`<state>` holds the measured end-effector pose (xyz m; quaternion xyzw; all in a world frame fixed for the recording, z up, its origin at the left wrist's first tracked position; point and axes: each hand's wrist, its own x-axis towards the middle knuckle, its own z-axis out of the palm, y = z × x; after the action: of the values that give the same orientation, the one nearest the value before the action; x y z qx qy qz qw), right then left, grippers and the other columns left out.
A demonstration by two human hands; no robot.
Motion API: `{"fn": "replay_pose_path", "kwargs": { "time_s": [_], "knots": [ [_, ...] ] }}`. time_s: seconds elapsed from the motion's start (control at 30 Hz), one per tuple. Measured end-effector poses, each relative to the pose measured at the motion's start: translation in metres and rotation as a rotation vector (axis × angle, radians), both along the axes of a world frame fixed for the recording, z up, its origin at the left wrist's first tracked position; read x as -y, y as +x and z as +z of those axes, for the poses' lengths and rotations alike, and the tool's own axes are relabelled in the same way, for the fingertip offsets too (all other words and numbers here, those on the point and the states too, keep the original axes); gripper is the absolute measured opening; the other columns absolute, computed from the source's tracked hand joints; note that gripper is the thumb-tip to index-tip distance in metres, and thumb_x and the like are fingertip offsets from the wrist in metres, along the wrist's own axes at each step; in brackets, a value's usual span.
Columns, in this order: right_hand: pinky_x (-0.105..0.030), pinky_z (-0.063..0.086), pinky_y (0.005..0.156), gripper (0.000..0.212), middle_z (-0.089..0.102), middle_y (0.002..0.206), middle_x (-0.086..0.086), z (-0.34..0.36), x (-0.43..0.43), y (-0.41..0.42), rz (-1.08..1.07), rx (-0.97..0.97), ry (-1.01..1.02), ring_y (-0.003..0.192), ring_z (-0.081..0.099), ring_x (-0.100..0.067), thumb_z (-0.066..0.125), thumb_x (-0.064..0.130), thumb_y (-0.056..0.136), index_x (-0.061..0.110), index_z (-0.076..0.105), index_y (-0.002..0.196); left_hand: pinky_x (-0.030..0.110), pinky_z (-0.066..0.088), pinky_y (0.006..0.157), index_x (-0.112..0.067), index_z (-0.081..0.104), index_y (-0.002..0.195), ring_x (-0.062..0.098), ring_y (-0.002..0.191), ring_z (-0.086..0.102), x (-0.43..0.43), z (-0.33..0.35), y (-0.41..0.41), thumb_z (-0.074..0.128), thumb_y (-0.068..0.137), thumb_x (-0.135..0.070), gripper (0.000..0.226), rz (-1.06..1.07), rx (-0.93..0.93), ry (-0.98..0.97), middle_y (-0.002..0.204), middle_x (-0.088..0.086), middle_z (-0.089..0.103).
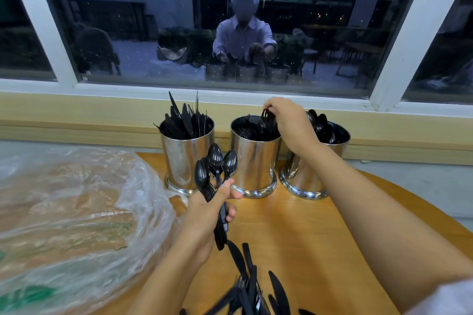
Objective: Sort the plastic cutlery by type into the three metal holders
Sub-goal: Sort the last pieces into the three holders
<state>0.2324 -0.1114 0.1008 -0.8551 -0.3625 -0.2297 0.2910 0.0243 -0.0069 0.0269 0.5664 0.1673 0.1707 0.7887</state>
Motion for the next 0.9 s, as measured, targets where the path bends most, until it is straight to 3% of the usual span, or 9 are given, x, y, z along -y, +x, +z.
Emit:
{"fn": "replay_pose_path", "kwargs": {
  "time_s": [0.1, 0.2, 0.3, 0.43, 0.53, 0.63, 0.77, 0.83, 0.9],
  "knots": [
    [-0.029, 0.039, 0.072, 0.024, 0.059, 0.097, -0.007, 0.008, -0.001, 0.006, -0.008, 0.004, 0.111, 0.087, 0.052, -0.021, 0.038, 0.010, 0.103, 0.014, 0.062, 0.104, 0.020, 0.043, 0.050, -0.012, 0.065, 0.109, 0.009, 0.050, 0.048, -0.001, -0.001, -0.001, 0.058, 0.096, -0.024, 0.019, -0.004, 0.003, -0.002, 0.075, -0.001, 0.069],
    [-0.032, 0.039, 0.065, 0.025, 0.053, 0.096, -0.011, -0.016, -0.002, 0.018, -0.007, -0.067, -0.245, 0.079, 0.054, -0.028, 0.037, 0.015, 0.103, 0.016, 0.062, 0.105, 0.019, 0.044, 0.050, -0.012, 0.064, 0.111, 0.009, 0.050, 0.049, -0.001, -0.001, 0.000, 0.057, 0.096, -0.023, 0.020, -0.003, 0.000, -0.001, 0.075, -0.002, 0.069],
    [-0.039, 0.041, 0.091, 0.031, 0.054, 0.112, -0.007, -0.039, 0.008, 0.017, 0.015, -0.163, -0.431, 0.109, 0.048, -0.029, 0.033, 0.027, 0.105, 0.020, 0.059, 0.121, 0.019, 0.044, 0.050, -0.012, 0.064, 0.111, 0.009, 0.050, 0.049, -0.002, 0.000, -0.001, 0.057, 0.097, -0.024, 0.020, -0.010, -0.004, 0.006, 0.074, -0.003, 0.069],
    [-0.031, 0.036, 0.098, 0.035, 0.058, 0.123, 0.000, -0.022, 0.010, -0.011, 0.037, -0.042, -0.080, 0.114, 0.042, -0.017, 0.045, 0.034, 0.102, 0.016, 0.059, 0.128, 0.019, 0.043, 0.049, -0.010, 0.063, 0.113, 0.009, 0.051, 0.049, -0.003, 0.001, -0.003, 0.057, 0.097, -0.023, 0.022, -0.023, -0.008, -0.012, 0.073, -0.002, 0.067],
    [-0.023, 0.043, 0.073, 0.030, 0.068, 0.098, 0.001, -0.011, 0.006, -0.055, 0.134, -0.416, 0.257, 0.085, 0.058, -0.011, 0.051, 0.038, 0.098, 0.013, 0.067, 0.105, 0.020, 0.042, 0.049, -0.010, 0.062, 0.116, 0.010, 0.051, 0.048, 0.002, 0.004, -0.006, 0.055, 0.098, -0.023, 0.022, -0.036, -0.009, 0.002, 0.071, -0.002, 0.065],
    [-0.017, 0.043, 0.058, 0.027, 0.066, 0.080, 0.006, -0.019, 0.002, -0.089, 0.272, -0.784, 0.132, 0.064, 0.057, -0.005, 0.061, 0.037, 0.093, 0.014, 0.067, 0.107, 0.021, 0.042, 0.050, -0.010, 0.063, 0.115, 0.011, 0.052, 0.048, 0.012, 0.007, -0.011, 0.055, 0.099, -0.025, 0.023, -0.066, -0.022, 0.028, 0.071, -0.002, 0.064],
    [-0.018, 0.044, 0.061, 0.014, 0.064, 0.090, 0.001, -0.032, 0.002, -0.110, 0.339, -0.752, 0.378, 0.068, 0.055, -0.002, 0.066, 0.019, 0.091, 0.015, 0.067, 0.105, 0.025, 0.035, 0.050, -0.009, 0.064, 0.109, 0.012, 0.049, 0.042, 0.022, 0.008, -0.025, 0.049, 0.100, -0.036, 0.032, -0.171, -0.004, 0.100, 0.066, 0.000, 0.053],
    [-0.017, 0.043, 0.069, 0.021, 0.062, 0.098, 0.004, -0.033, 0.006, -0.119, 0.336, -0.759, 0.316, 0.080, 0.055, 0.000, 0.060, 0.025, 0.095, 0.016, 0.062, 0.114, 0.023, 0.032, 0.048, -0.005, 0.063, 0.108, 0.011, 0.046, 0.036, 0.026, 0.008, -0.032, 0.048, 0.098, -0.040, 0.039, -0.233, 0.001, 0.110, 0.059, -0.001, 0.042],
    [-0.013, 0.039, 0.060, 0.022, 0.057, 0.085, 0.002, -0.034, 0.011, -0.128, 0.379, -0.834, 0.240, 0.065, 0.049, 0.003, 0.053, 0.026, 0.099, 0.008, 0.061, 0.109, 0.020, 0.031, 0.045, -0.002, 0.061, 0.109, 0.009, 0.044, 0.033, 0.028, 0.010, -0.039, 0.049, 0.094, -0.043, 0.045, -0.284, -0.006, 0.088, 0.055, -0.003, 0.037]
  ]
}}
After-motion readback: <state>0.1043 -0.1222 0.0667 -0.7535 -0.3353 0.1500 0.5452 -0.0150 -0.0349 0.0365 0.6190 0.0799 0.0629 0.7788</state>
